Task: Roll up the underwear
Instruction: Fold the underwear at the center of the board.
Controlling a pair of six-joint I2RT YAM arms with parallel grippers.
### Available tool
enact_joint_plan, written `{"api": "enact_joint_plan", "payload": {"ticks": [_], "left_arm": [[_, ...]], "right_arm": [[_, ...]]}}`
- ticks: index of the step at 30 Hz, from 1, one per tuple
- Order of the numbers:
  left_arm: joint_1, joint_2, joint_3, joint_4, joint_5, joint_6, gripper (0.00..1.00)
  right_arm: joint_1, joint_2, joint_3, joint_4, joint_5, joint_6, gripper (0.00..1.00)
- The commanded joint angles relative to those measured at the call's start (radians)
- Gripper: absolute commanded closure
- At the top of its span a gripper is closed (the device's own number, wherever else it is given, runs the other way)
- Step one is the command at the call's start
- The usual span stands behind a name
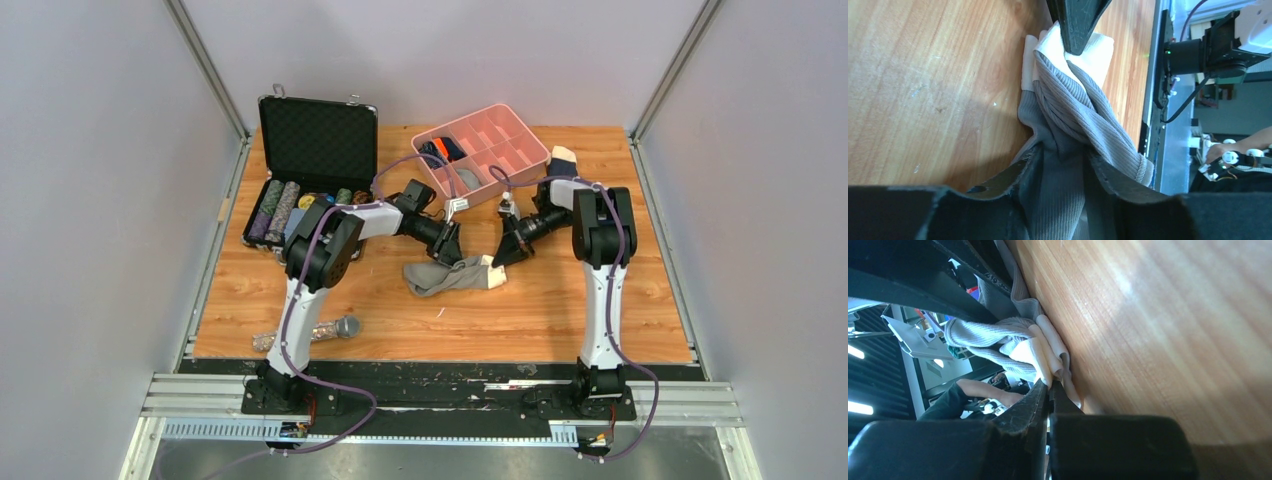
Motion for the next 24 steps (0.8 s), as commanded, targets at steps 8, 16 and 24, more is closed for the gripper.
{"api": "enact_joint_plan", "payload": {"ticks": [8,16,24], "left_arm": [[0.054,-0.389,-0.081,-0.01,-0.329,0.019,0.36],[-0.052,-0.557,-0.262,0.0,-0.384,0.308,0.3],[-0.193,-0.574,-0.334,0.086,-0.582,0.593,0.0]], "right_arm": [[0.025,0.005,-0.033,0.14,0.152,0.134,1.0],[0.025,-0.031,-0.09,0.162,0.151,0.119,1.0],[0.026,-0.039,-0.076,0.181,0.13,0.137,1.0]]}}
